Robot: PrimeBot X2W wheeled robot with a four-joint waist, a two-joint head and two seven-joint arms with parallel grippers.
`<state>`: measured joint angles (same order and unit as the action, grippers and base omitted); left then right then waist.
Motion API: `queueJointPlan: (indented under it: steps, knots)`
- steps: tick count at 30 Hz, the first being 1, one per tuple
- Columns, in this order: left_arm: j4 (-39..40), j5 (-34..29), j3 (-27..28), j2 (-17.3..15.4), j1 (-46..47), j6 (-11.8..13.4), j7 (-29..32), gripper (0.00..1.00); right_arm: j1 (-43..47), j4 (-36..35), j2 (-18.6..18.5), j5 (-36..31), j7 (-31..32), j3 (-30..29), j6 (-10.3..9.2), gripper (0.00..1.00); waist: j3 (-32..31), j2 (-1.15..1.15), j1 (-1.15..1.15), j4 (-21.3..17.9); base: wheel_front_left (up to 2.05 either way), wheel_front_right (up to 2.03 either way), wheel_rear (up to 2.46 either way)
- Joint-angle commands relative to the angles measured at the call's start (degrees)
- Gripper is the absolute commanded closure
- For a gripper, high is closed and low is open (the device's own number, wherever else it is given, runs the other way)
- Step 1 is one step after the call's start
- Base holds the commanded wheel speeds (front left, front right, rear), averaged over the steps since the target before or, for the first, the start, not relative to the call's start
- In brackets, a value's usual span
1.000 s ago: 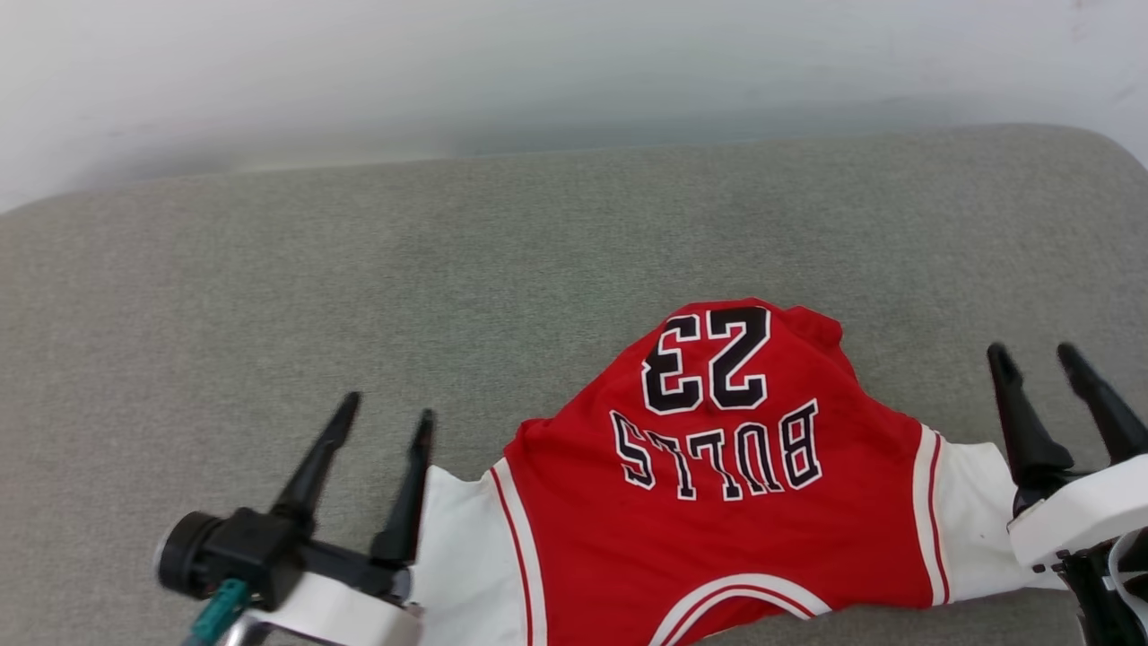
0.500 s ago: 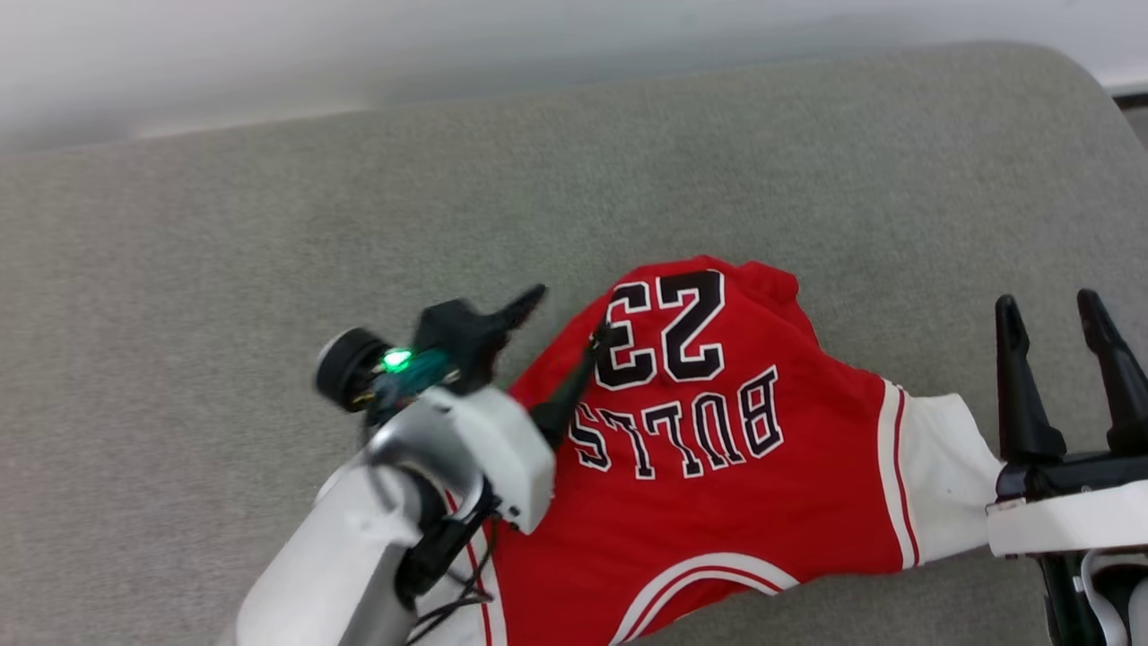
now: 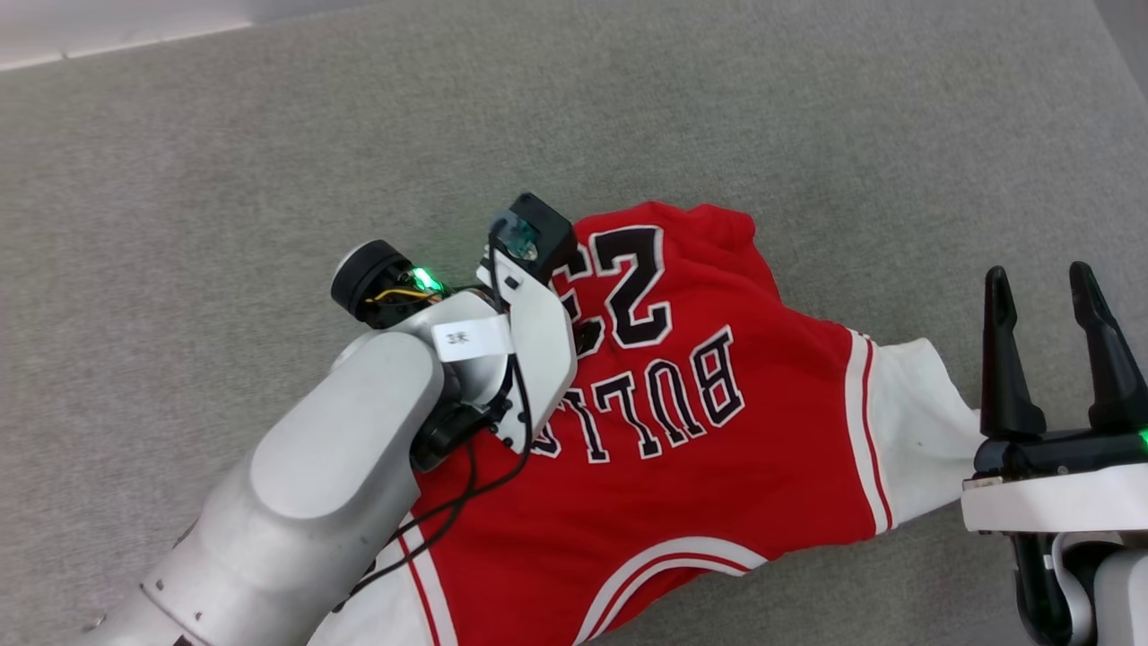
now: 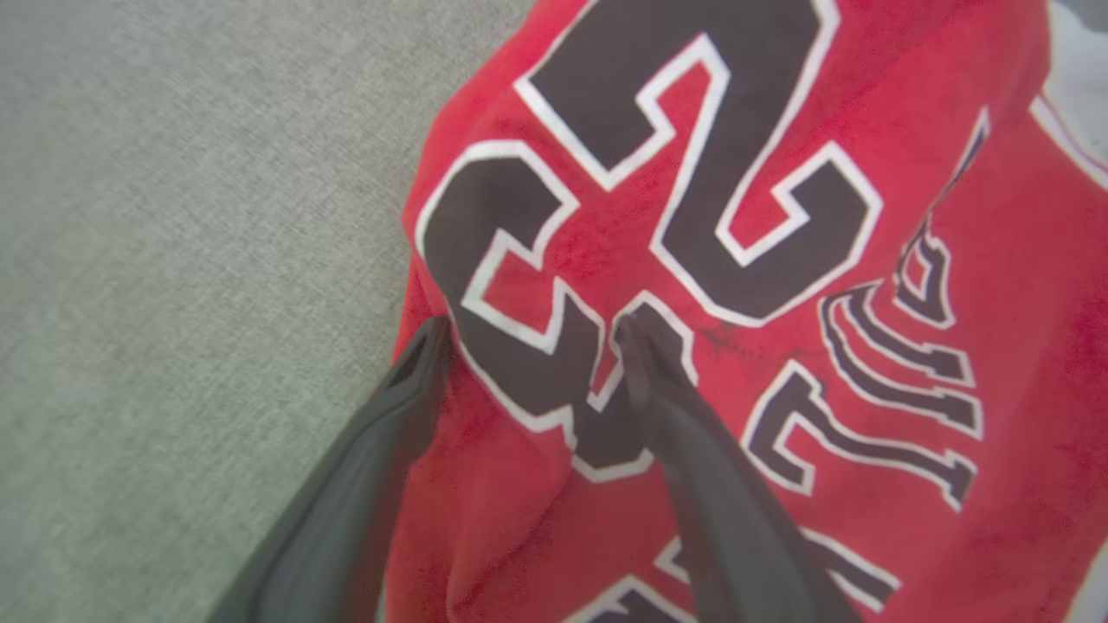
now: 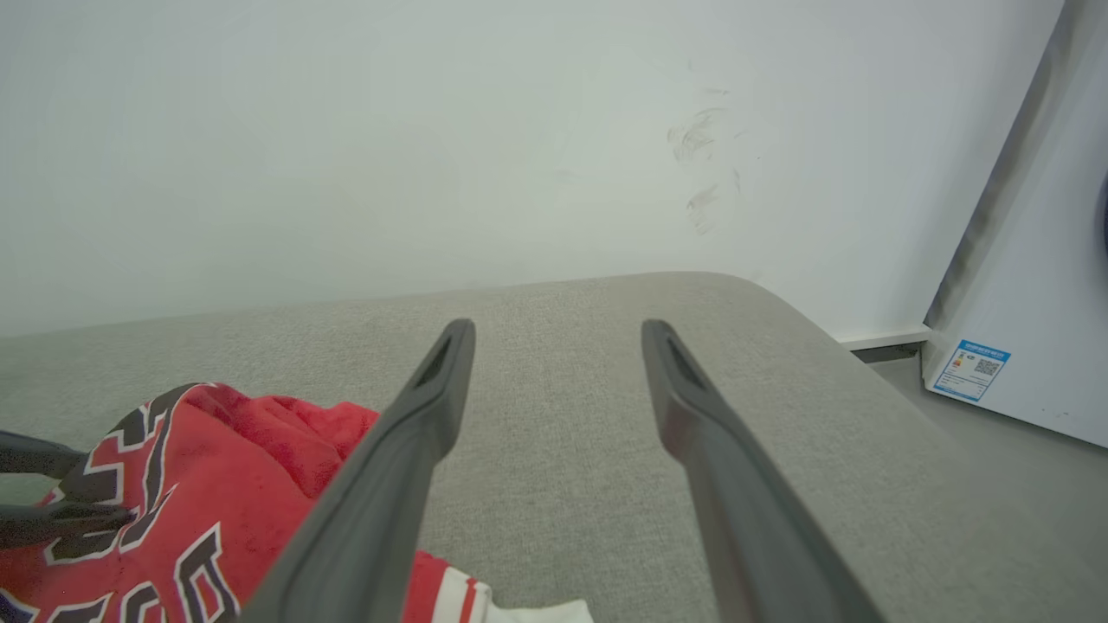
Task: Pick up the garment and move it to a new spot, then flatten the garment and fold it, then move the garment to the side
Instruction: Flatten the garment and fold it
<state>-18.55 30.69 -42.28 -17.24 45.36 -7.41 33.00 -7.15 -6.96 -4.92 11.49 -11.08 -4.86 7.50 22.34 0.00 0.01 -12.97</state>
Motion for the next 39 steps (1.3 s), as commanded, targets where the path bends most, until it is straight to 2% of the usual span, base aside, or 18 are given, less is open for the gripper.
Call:
queueJointPlan:
  steps: [1,2,3,4,5,10,11,14,15,22,23,25,27,32,37,39]
  knots:
    - [-1.44,0.76,-1.75,-0.07,0.90,-0.07,0.98,0.00,-1.08,0.41,0.73,-0.42,-0.52,0.06,-0.02,0.00,1.17,0.00,-0.01,-0.92,0.00,0.00,0.00]
    - [-2.46,1.56,-3.20,-0.33,1.35,-0.07,1.89,0.00,-1.34,0.63,0.89,-0.56,-0.70,0.22,-0.02,0.00,1.42,0.00,-0.01,-1.16,0.00,0.00,0.00]
    - [-3.50,2.33,-4.43,-0.65,1.52,-0.07,2.88,0.12,-1.47,0.88,1.03,-0.64,-0.84,0.30,-0.02,0.00,1.62,0.00,-0.01,-1.38,0.00,0.00,0.00]
    - [-4.23,3.15,-5.64,-0.99,1.65,-0.07,3.34,0.62,-1.52,1.10,1.16,-0.75,-1.01,0.44,-0.02,0.00,1.81,0.00,-0.01,-1.56,0.00,0.00,0.00]
    - [-4.85,3.80,-6.12,-1.34,1.86,-0.07,3.16,1.00,-1.55,1.31,1.26,-0.83,-1.09,0.45,-0.02,0.00,1.95,0.00,-0.01,-1.69,0.00,0.00,0.00]
    - [-7.92,2.07,-3.76,-3.15,6.21,0.69,-4.60,1.00,-1.95,2.25,1.77,-1.13,-1.55,0.99,-0.02,0.00,2.18,0.00,-0.01,-2.17,0.00,0.00,0.00]
    - [-7.92,2.07,-3.76,-3.15,6.21,0.69,-4.60,1.00,-1.95,2.25,1.77,-1.13,-1.55,0.99,-0.02,0.00,2.18,0.00,-0.01,-2.17,0.00,0.00,0.00]
    - [-9.83,1.13,-1.48,-3.93,8.93,1.46,-10.04,1.00,-2.55,2.74,1.92,-1.49,-1.68,2.05,-0.02,0.00,1.92,0.00,-0.01,-2.88,0.00,0.00,0.00]
    - [-11.94,0.29,-0.09,-4.50,11.77,1.57,-13.97,1.00,-2.68,3.14,2.01,-1.08,-1.53,2.57,-0.02,0.00,1.83,0.00,-0.01,-3.47,0.00,0.00,0.00]
    - [-18.22,-1.58,1.41,-5.13,18.35,1.68,-19.99,1.00,-3.44,4.04,2.13,-1.56,-1.54,2.99,-0.02,0.00,2.20,0.00,-0.01,-4.16,0.00,0.00,0.00]
    - [-18.86,-1.80,1.13,-4.83,18.52,1.52,-20.58,0.97,-3.54,4.18,2.13,-1.59,-1.54,3.07,-0.02,0.00,2.19,0.00,-0.01,-4.07,0.00,0.00,0.00]
    - [-20.17,-0.66,1.10,-4.15,17.84,1.09,-21.48,0.00,-3.74,4.50,2.14,-1.70,-1.54,3.26,-0.02,0.00,2.10,0.00,-0.01,-3.75,0.00,0.00,0.00]
    - [-21.53,0.29,1.02,-3.74,16.71,0.91,-21.72,0.00,-3.53,4.91,2.14,-2.00,-1.09,3.81,-0.02,0.00,1.75,0.00,-0.01,-3.21,0.00,0.00,0.00]
    - [-22.35,0.73,2.27,-3.20,15.40,1.47,-29.16,0.00,-3.30,5.19,2.09,-2.87,-0.40,3.03,-0.02,0.00,-0.16,0.00,-0.01,-1.18,0.00,0.00,0.00]
    - [-21.40,1.66,4.56,-3.66,13.34,2.72,-37.11,0.00,-2.35,4.91,0.96,-3.48,0.72,2.71,-0.02,0.00,-3.78,0.00,-0.01,1.70,0.00,0.00,0.00]
    - [-19.84,1.97,5.96,-4.15,12.45,4.25,-40.63,0.00,-1.78,4.75,0.44,-3.48,1.10,2.42,-0.02,0.00,-5.47,0.00,-0.01,2.86,0.00,0.00,0.00]
